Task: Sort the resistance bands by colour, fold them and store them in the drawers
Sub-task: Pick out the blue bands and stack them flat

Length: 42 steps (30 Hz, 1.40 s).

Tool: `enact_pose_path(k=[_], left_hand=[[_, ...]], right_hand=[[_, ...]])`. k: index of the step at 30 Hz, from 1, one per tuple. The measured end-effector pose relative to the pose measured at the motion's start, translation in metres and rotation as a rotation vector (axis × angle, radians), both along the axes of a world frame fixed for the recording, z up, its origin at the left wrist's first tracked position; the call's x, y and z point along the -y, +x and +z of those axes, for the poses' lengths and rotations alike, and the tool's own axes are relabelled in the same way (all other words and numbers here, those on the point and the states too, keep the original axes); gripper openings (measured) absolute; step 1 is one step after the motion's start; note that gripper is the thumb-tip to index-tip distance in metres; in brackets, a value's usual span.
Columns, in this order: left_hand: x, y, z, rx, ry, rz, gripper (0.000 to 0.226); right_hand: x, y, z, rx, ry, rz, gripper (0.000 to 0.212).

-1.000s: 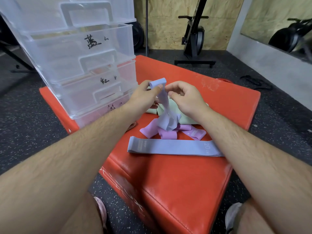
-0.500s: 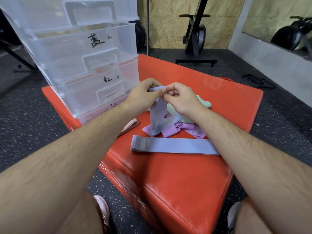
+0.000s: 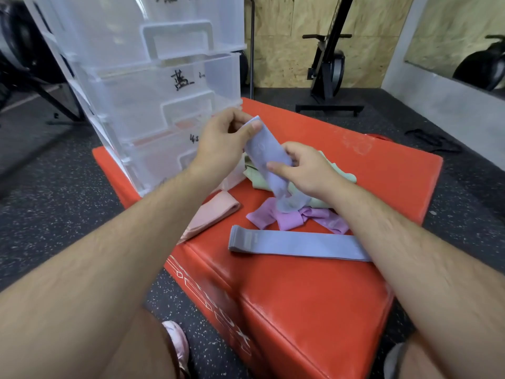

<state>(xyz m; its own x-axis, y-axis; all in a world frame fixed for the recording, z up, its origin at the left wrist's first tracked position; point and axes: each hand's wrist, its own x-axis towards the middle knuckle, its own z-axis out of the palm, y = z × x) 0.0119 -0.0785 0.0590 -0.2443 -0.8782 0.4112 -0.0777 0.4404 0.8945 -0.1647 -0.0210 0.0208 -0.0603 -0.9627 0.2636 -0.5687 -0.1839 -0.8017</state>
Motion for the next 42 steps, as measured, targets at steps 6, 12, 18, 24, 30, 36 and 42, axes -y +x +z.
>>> enact_pose_path(k=[6,12,18,24,30,36,42], left_hand=[[0.0,0.016,0.012,-0.237,0.09,-0.019,0.008],[-0.005,0.022,0.004,-0.265,0.178,-0.035,0.013],[-0.012,0.02,-0.008,-0.269,0.26,-0.053,0.011],[-0.025,0.021,-0.028,-0.252,0.334,-0.041,0.017],[-0.033,0.035,-0.061,-0.04,0.408,0.0,0.019],[-0.044,0.047,-0.088,0.148,0.423,0.051,0.021],[-0.054,0.048,-0.098,0.354,0.327,0.074,0.025]], right_hand=[[-0.018,-0.03,0.031,-0.336,0.031,-0.024,0.016],[-0.049,-0.073,0.037,-0.426,0.184,-0.096,0.029],[-0.079,-0.105,0.038,-0.53,0.233,-0.168,0.023],[-0.106,-0.126,0.03,-0.442,0.267,-0.21,0.02],[-0.13,-0.128,0.009,0.1,0.488,-0.175,0.019],[-0.142,-0.113,-0.006,0.317,0.552,-0.156,0.006],[-0.146,-0.119,-0.025,0.009,0.486,-0.31,0.03]])
